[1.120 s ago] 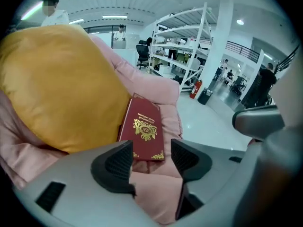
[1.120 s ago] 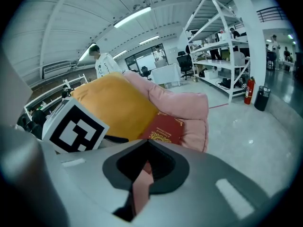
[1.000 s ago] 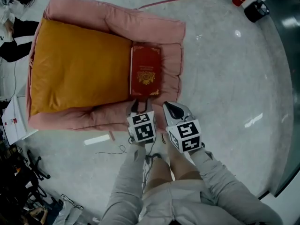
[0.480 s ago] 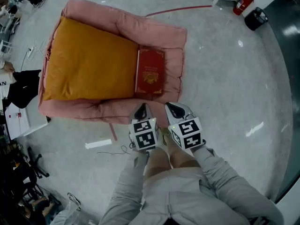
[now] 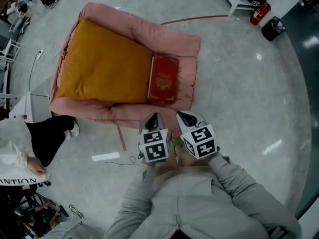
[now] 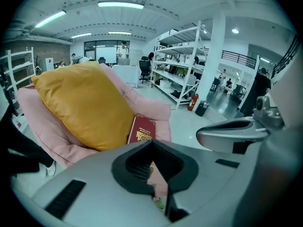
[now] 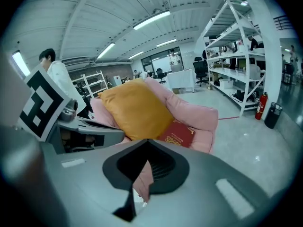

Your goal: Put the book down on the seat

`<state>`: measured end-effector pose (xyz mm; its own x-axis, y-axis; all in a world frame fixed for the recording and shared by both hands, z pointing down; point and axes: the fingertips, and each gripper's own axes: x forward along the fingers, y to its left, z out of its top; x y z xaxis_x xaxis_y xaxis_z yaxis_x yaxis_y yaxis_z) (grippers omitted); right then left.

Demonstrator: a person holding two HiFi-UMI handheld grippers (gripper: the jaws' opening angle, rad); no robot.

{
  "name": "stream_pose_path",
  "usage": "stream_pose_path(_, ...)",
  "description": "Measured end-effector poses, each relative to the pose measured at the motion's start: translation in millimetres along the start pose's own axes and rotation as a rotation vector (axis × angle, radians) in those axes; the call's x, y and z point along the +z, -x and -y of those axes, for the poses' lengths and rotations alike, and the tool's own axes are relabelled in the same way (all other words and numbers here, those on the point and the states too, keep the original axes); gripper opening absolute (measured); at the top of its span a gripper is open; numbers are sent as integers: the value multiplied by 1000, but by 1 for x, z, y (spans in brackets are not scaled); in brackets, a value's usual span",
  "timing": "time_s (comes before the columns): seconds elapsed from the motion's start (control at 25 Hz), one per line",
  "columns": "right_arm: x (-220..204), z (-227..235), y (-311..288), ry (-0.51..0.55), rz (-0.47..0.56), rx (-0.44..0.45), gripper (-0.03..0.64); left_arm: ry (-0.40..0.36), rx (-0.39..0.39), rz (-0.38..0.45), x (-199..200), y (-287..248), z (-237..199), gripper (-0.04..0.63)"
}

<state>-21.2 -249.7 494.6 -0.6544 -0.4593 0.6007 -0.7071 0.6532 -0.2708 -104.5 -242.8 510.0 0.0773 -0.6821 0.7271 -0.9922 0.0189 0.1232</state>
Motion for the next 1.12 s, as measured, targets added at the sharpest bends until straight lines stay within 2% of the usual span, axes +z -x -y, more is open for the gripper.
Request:
stream_pose_path(0.44,11,-16,11,79,7,40,0,17,-4,4,6,19,2,6)
stream_pose_path(1.12,13,-21,13,103,10,51,0,23,-24,-6,6,20,6,6)
